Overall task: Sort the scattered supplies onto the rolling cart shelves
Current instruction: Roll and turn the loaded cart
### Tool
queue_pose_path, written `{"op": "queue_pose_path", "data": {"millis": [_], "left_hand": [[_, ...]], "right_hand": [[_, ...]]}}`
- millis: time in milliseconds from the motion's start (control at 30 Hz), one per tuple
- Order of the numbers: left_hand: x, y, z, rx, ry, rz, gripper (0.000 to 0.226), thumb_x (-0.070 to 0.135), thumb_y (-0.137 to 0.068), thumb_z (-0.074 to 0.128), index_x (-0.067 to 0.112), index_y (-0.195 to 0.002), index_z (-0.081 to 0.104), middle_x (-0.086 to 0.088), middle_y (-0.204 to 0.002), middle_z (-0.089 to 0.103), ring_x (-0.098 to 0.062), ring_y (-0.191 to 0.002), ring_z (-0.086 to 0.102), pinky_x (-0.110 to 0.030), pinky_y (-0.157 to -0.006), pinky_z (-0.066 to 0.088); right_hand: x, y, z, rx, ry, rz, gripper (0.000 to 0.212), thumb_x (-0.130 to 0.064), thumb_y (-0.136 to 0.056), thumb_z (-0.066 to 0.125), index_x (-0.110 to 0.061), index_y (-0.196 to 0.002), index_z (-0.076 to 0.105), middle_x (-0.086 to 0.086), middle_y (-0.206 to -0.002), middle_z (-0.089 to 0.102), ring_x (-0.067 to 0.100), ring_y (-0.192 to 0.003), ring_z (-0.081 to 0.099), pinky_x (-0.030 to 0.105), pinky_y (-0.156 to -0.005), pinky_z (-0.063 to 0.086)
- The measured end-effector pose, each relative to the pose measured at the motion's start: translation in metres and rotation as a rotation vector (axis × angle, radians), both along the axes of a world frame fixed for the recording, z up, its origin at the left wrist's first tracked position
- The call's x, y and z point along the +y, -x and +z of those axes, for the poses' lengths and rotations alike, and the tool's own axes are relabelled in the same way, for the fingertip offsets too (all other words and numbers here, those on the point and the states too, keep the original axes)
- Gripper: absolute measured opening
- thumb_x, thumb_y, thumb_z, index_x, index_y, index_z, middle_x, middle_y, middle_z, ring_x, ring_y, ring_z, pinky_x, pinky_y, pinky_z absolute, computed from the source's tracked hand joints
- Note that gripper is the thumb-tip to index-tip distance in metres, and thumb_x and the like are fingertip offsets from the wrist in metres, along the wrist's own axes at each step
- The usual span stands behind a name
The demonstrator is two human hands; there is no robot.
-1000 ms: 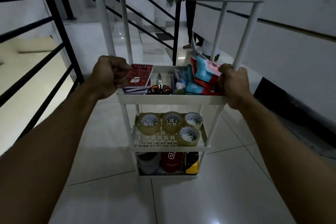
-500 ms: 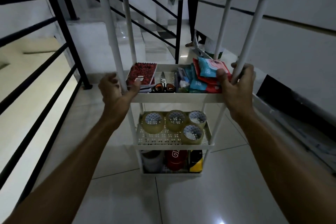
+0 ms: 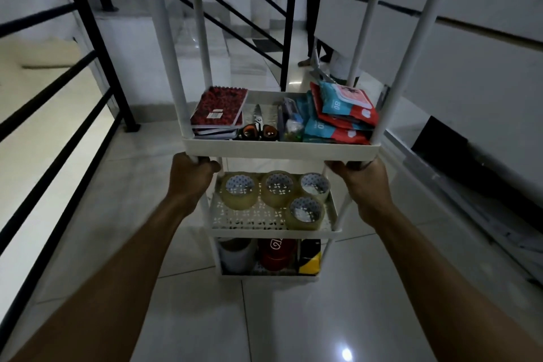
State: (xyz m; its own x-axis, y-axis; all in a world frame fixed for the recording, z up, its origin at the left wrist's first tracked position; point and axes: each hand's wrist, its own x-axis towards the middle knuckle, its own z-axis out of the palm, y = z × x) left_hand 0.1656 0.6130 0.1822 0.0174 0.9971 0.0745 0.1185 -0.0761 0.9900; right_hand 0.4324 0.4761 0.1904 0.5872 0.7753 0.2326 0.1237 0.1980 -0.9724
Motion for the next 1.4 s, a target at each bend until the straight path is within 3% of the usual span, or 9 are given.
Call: {"op": "queue_pose_path", "data": {"millis": [67, 233, 400, 567, 667, 833, 1200, 1300, 1400], "left_hand": [[0.002, 0.001, 0.002, -0.008, 0.03, -0.03, 0.028, -0.009, -0.067, 0.066, 0.014, -0.054, 0.059, 0.014, -0.042, 0.052, -0.013, -0.05, 0.047, -0.023, -0.048, 0.038], [0.013, 0.011, 0.012, -0.008, 0.132, -0.27, 0.033, -0.017, -0.059, 0.06, 0.014, -0.068, 0.062, 0.007, -0.044, 0.039, -0.014, -0.041, 0.04, -0.026, -0.042, 0.034], [0.008, 0.007, -0.004, -0.065, 0.035, -0.129, 0.035, -0.014, -0.065, 0.065, 0.01, -0.052, 0.042, 0.002, -0.044, 0.038, -0.017, -0.043, 0.038, -0.026, -0.045, 0.033], [-0.003, 0.004, -0.037, -0.018, -0.058, 0.028, 0.037, 0.004, -0.069, 0.071, 0.019, -0.048, 0.044, 0.005, -0.045, 0.049, -0.014, -0.049, 0.049, -0.026, -0.05, 0.043], [-0.017, 0.008, -0.073, -0.05, 0.034, -0.028, 0.044, -0.002, -0.074, 0.065, 0.022, -0.049, 0.037, 0.011, -0.045, 0.043, -0.011, -0.05, 0.043, -0.028, -0.056, 0.035], [0.004, 0.008, -0.065, -0.088, 0.154, -0.213, 0.056, -0.013, -0.066, 0.062, 0.021, -0.028, 0.038, 0.012, -0.036, 0.037, -0.005, -0.037, 0.036, -0.019, -0.046, 0.032], [-0.005, 0.011, -0.104, -0.063, 0.125, -0.146, 0.039, -0.009, -0.068, 0.068, 0.014, -0.05, 0.041, 0.007, -0.042, 0.042, -0.008, -0.043, 0.041, -0.016, -0.043, 0.035], [-0.008, 0.012, -0.115, -0.07, 0.136, -0.128, 0.049, -0.009, -0.066, 0.068, 0.024, -0.042, 0.041, 0.011, -0.042, 0.041, -0.006, -0.045, 0.042, -0.017, -0.046, 0.037], [0.004, 0.01, -0.114, -0.017, 0.196, -0.134, 0.051, -0.009, -0.062, 0.065, 0.022, -0.033, 0.037, 0.01, -0.039, 0.037, -0.009, -0.043, 0.038, -0.023, -0.049, 0.033]], "right_hand": [[0.006, -0.001, 0.003, 0.019, 0.025, -0.102, 0.027, -0.01, -0.077, 0.079, -0.024, -0.095, 0.068, -0.016, -0.086, 0.074, 0.003, -0.079, 0.069, 0.013, -0.058, 0.052], [0.015, -0.011, 0.003, 0.026, 0.153, -0.094, 0.029, 0.007, -0.067, 0.067, -0.022, -0.073, 0.064, -0.01, -0.064, 0.066, 0.005, -0.058, 0.059, 0.022, -0.049, 0.046], [0.014, -0.004, -0.015, 0.052, 0.118, -0.168, 0.024, 0.002, -0.071, 0.071, -0.022, -0.075, 0.066, -0.014, -0.062, 0.067, -0.004, -0.051, 0.059, 0.013, -0.045, 0.045], [0.018, 0.011, -0.055, 0.053, 0.125, -0.384, 0.034, -0.005, -0.074, 0.07, -0.02, -0.061, 0.043, -0.004, -0.058, 0.048, 0.003, -0.046, 0.043, 0.019, -0.045, 0.041], [0.016, 0.011, -0.067, 0.088, 0.135, -0.337, 0.043, 0.003, -0.071, 0.064, -0.024, -0.055, 0.034, -0.011, -0.05, 0.037, 0.005, -0.043, 0.035, 0.019, -0.043, 0.035], [0.015, -0.006, -0.057, 0.025, 0.224, -0.091, 0.052, 0.013, -0.065, 0.058, -0.022, -0.04, 0.029, -0.012, -0.039, 0.028, 0.007, -0.034, 0.028, 0.016, -0.037, 0.026], [0.016, 0.001, -0.092, 0.086, 0.196, -0.177, 0.046, 0.008, -0.072, 0.061, -0.024, -0.055, 0.032, -0.008, -0.048, 0.034, 0.008, -0.043, 0.035, 0.02, -0.042, 0.032], [0.017, 0.003, -0.113, 0.119, 0.214, -0.262, 0.044, 0.006, -0.071, 0.063, -0.023, -0.056, 0.034, 0.0, -0.056, 0.036, 0.014, -0.053, 0.037, 0.025, -0.047, 0.034], [0.018, 0.004, -0.126, 0.097, 0.234, -0.282, 0.043, 0.007, -0.07, 0.063, -0.022, -0.056, 0.033, -0.01, -0.05, 0.036, 0.003, -0.046, 0.037, 0.02, -0.043, 0.037]]}}
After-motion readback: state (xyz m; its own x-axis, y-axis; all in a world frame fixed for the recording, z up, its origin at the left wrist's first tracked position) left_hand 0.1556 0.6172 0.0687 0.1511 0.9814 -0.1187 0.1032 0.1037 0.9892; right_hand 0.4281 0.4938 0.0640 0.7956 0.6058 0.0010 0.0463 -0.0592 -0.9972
